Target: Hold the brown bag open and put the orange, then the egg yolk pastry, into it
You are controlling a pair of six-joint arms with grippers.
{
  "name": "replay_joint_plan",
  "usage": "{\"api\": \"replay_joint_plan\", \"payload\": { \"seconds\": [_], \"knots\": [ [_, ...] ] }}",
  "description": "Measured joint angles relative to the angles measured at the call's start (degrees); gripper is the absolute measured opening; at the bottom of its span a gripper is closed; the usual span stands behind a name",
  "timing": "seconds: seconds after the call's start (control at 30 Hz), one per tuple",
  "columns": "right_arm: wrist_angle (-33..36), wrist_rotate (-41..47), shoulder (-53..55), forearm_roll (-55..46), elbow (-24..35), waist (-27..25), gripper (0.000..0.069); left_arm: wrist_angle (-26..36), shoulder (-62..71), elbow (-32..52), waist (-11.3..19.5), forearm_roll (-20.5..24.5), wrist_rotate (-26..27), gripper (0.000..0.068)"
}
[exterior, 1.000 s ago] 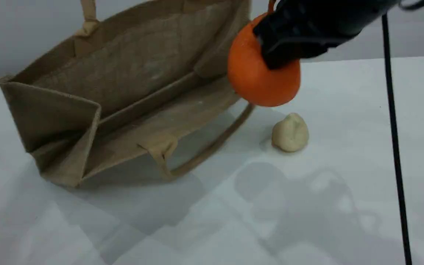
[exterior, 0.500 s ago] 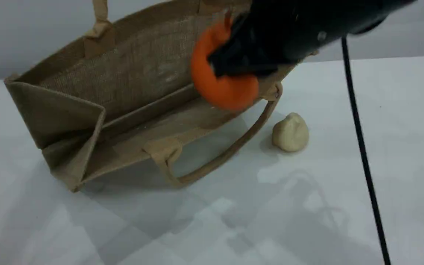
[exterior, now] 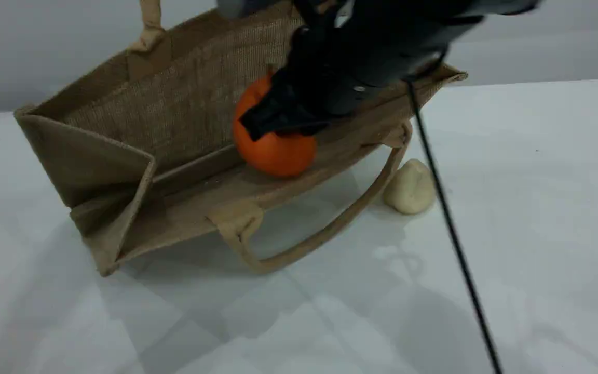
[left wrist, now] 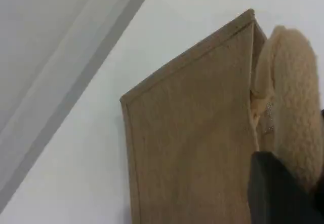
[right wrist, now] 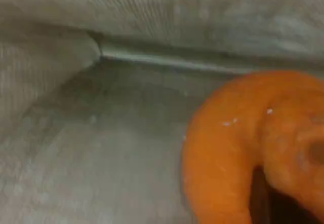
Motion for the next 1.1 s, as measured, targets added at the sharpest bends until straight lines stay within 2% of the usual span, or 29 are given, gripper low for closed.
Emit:
{"api": "replay_joint_plan", "payload": {
  "seconds": [0.17, 0.23, 0.3, 0.5, 0.6, 0.7, 0.93, 1.1],
  "knots": [
    [4.02, 0.07, 4.95, 0.71, -8.45, -0.04, 0.0051, 0.00, 0.00, 0.00, 0.00, 0.00, 0.00, 0.0081],
    [5.87, 0.51, 6.50, 0.94, -10.91, -0.04, 0.0104, 0.00, 0.00, 0.00, 0.00, 0.00, -0.21, 0.0081],
    [7.60, 0.51, 7.02, 0.94, -12.48, -0.04, 0.0183, -0.05, 0.00, 0.00, 0.05, 0.00, -0.59, 0.0081],
    [9.41, 0.51, 6.68, 0.76, -12.63, -0.04, 0.0499, 0.09, 0.00, 0.00, 0.05, 0.12, -0.59, 0.0081],
    [12.51, 0.51, 6.26, 0.69, -12.63, -0.19, 0.0582, 0.02, 0.00, 0.00, 0.05, 0.12, -0.59, 0.0081],
    [16.36, 0.51, 4.74, 0.50, -12.57, -0.67, 0.0590, 0.02, 0.00, 0.00, 0.05, 0.12, -0.59, 0.0081],
    [26.08, 0.51, -1.28, -0.15, -12.57, -3.58, 0.0552, 0.02, 0.00, 0.00, 0.05, 0.12, -2.07, 0.0081],
    [30.57, 0.43, -6.06, -2.80, -12.57, -5.92, 0.0548, 0.02, 0.00, 0.00, 0.11, 0.17, -2.07, 0.0081]
  ]
}}
